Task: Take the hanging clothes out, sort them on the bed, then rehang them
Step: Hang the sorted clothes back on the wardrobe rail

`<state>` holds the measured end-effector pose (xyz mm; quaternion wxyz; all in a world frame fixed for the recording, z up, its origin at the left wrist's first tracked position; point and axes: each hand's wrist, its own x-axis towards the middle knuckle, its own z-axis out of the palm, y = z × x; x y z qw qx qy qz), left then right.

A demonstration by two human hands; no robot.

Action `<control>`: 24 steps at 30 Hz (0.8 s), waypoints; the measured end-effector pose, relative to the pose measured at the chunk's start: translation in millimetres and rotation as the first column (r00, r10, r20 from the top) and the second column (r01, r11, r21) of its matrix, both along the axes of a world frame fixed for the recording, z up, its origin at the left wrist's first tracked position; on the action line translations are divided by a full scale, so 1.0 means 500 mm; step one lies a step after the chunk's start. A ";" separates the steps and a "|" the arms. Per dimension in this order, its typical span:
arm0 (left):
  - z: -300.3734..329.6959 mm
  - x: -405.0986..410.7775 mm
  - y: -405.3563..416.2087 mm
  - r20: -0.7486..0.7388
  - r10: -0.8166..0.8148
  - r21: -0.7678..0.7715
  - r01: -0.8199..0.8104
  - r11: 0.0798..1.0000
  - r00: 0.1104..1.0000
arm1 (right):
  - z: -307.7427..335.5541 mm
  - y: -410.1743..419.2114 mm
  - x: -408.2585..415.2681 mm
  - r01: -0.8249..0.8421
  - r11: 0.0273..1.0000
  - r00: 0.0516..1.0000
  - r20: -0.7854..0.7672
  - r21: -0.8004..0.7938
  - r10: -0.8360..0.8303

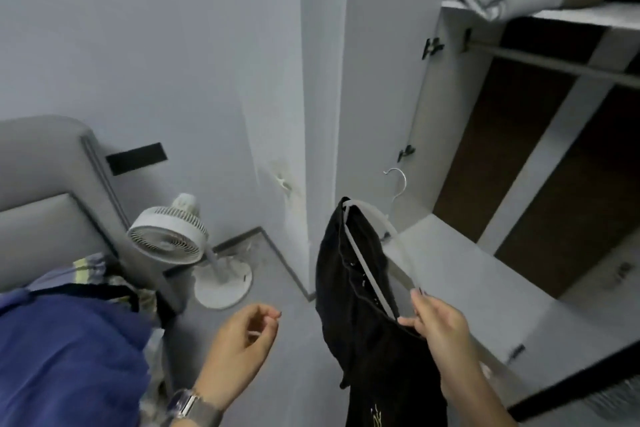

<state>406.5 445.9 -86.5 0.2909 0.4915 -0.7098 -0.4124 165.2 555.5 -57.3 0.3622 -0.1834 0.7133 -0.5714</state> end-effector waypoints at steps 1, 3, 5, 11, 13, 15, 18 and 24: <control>-0.003 -0.019 -0.034 0.016 -0.035 -0.006 0.035 0.999 0.999 | 0.002 -0.022 -0.014 0.057 0.998 0.998 -0.016 -0.004 -0.057; -0.005 -0.055 -0.107 0.046 -0.094 -0.025 0.096 0.995 0.994 | 0.006 -0.063 -0.040 0.158 0.987 0.985 -0.068 -0.005 -0.158; 0.007 -0.092 -0.181 0.062 -0.159 -0.029 0.161 0.987 0.985 | 0.017 -0.102 -0.068 0.252 0.967 0.959 -0.129 -0.019 -0.253; 0.044 -0.236 -0.363 0.092 -0.384 -0.062 0.391 0.918 0.919 | 0.053 -0.170 -0.197 0.488 0.869 0.846 -0.202 -0.082 -0.494; 0.049 -0.301 -0.398 0.083 -0.450 -0.045 0.454 0.890 0.889 | 0.067 -0.176 -0.252 0.550 0.830 0.806 -0.200 -0.093 -0.557; 0.052 -0.377 -0.425 0.070 -0.515 -0.048 0.519 0.853 0.854 | 0.078 -0.177 -0.316 0.606 0.788 0.756 -0.229 -0.106 -0.612; 0.044 -0.506 -0.460 0.077 -0.591 -0.063 0.595 0.801 0.803 | 0.084 -0.173 -0.423 0.662 0.740 0.681 -0.320 -0.115 -0.659; 0.026 -0.818 -0.496 0.078 -0.700 -0.120 0.704 0.700 0.710 | 0.046 -0.142 -0.664 0.760 0.639 0.574 -0.339 -0.117 -0.745</control>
